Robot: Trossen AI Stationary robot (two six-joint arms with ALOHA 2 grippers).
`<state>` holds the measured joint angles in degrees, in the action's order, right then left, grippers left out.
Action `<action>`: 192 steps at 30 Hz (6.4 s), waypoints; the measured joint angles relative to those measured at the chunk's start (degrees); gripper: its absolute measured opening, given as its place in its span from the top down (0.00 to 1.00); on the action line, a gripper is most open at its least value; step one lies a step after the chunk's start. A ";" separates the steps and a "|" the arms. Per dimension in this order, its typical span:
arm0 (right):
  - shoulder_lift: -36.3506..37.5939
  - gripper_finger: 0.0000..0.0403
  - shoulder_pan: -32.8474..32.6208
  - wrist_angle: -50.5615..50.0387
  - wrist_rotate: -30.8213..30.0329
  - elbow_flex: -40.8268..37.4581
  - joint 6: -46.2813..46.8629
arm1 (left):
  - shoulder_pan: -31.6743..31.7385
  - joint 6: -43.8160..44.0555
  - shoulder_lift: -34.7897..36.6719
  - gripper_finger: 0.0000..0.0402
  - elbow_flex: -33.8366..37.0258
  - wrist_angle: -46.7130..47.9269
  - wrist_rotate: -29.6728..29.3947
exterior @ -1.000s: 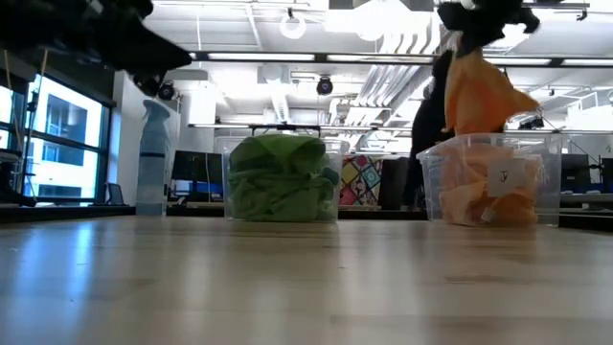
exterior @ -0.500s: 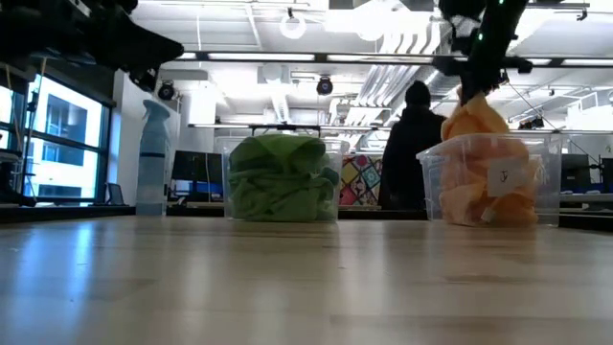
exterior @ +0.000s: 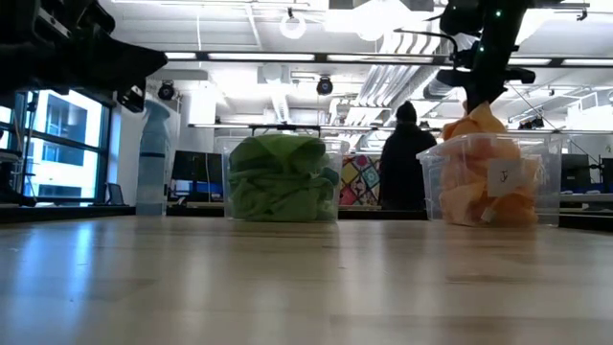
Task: Sort microfiber towel by color & place in baskets
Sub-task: Put the orange towel into the right transparent bin, then return to Home Position
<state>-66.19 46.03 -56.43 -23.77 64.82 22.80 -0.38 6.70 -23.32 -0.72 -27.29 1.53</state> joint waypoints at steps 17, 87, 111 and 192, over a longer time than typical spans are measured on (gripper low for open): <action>-1.56 1.00 6.99 -2.32 8.53 0.00 -2.02 | 0.00 -2.81 15.17 1.00 -0.21 14.94 -0.30; 7.80 0.96 -11.89 15.59 18.13 -1.42 -12.64 | 0.00 -0.31 23.11 1.00 -0.23 27.39 -2.41; 12.03 1.00 -43.05 72.81 35.86 -41.91 -18.75 | 0.00 -0.31 23.13 1.00 -0.23 27.39 -2.39; 65.90 1.00 -50.52 57.30 18.17 -63.93 -21.35 | 0.00 -0.31 23.11 1.00 -0.25 27.39 -2.39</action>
<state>-0.30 -4.49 0.86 -5.60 0.89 1.45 -0.38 6.39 -0.21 -0.97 0.10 -0.86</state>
